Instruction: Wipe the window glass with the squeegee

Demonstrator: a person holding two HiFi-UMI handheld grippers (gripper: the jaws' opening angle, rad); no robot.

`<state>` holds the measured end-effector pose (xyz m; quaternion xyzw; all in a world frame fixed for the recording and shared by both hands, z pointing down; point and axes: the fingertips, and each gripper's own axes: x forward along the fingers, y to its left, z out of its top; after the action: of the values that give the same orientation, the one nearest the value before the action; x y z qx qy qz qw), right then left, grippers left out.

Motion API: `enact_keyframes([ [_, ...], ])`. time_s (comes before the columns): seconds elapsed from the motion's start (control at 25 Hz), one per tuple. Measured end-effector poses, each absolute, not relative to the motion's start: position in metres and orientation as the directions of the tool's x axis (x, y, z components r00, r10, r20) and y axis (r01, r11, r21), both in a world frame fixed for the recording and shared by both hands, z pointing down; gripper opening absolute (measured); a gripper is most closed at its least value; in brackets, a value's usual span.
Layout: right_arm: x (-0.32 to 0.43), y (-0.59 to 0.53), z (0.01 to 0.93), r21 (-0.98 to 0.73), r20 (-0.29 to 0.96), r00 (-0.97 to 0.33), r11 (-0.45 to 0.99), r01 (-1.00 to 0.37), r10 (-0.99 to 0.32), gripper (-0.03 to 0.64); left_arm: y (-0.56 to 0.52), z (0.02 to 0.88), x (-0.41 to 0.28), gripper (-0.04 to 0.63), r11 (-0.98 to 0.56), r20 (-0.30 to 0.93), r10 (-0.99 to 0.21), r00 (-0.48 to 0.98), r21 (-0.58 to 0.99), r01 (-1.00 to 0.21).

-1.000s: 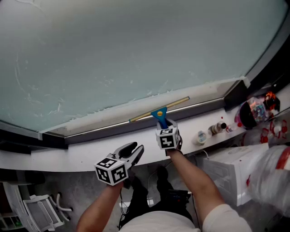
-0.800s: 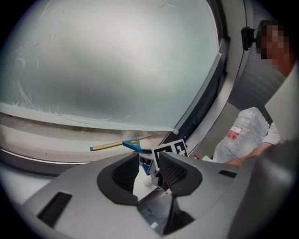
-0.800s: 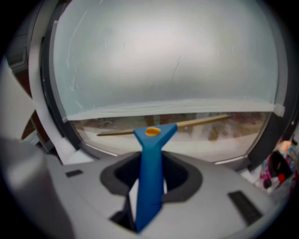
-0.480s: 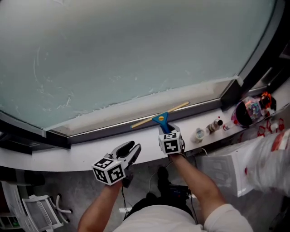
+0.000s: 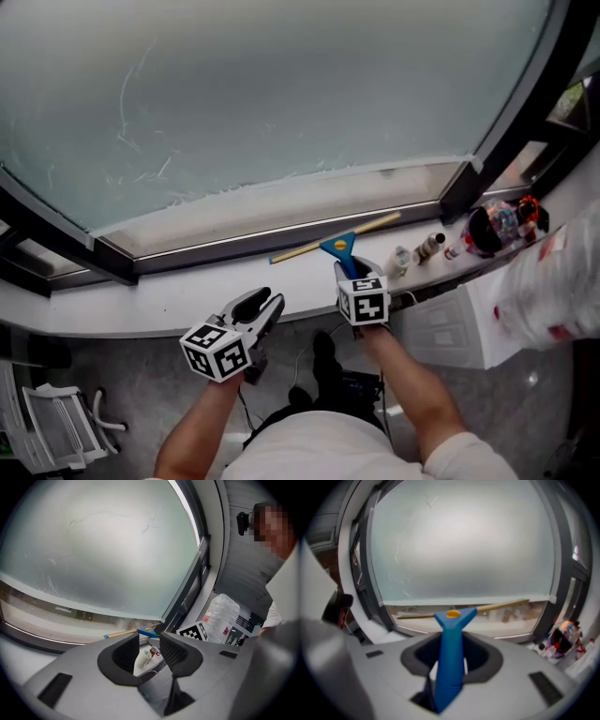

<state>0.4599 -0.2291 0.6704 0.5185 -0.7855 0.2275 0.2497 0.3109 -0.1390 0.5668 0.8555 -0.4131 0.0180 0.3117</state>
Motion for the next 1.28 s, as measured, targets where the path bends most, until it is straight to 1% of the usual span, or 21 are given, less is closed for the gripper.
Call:
enact_keyframes([
  [0.24, 0.47, -0.146, 0.628, -0.115, 0.611, -0.328, 0.329, -0.937, -0.72, 0.147, -0.07, 0.533, 0.296, 0.156, -0.504, 0.208, -0.72, 0.662, 0.499, -0.705],
  [0.56, 0.485, -0.057, 0.571, -0.204, 0.552, -0.408, 0.356, -0.912, -0.727, 0.147, 0.011, 0.503, 0.299, 0.156, -0.502, 0.167, -0.741, 0.65, 0.504, -0.703],
  [0.8, 0.514, -0.02, 0.545, -0.189, 0.521, -0.438, 0.401, -0.896, -0.733, 0.147, 0.05, 0.486, 0.319, 0.156, -0.476, 0.114, -0.786, 0.607, 0.515, -0.713],
  [0.96, 0.533, -0.004, 0.535, -0.185, 0.507, -0.47, 0.442, -0.878, -0.722, 0.147, 0.072, 0.479, 0.347, 0.158, -0.447, 0.1, -0.808, 0.58, 0.538, -0.715],
  [1.12, 0.551, 0.014, 0.529, -0.194, 0.488, -0.503, 0.474, -0.859, -0.713, 0.147, 0.096, 0.475, 0.373, 0.156, -0.446, 0.093, -0.816, 0.571, 0.528, -0.723],
  [1.28, 0.553, 0.028, 0.523, -0.203, 0.478, -0.53, 0.499, -0.842, -0.7, 0.147, 0.112, 0.472, 0.372, 0.157, -0.424, 0.092, -0.834, 0.543, 0.523, -0.739],
])
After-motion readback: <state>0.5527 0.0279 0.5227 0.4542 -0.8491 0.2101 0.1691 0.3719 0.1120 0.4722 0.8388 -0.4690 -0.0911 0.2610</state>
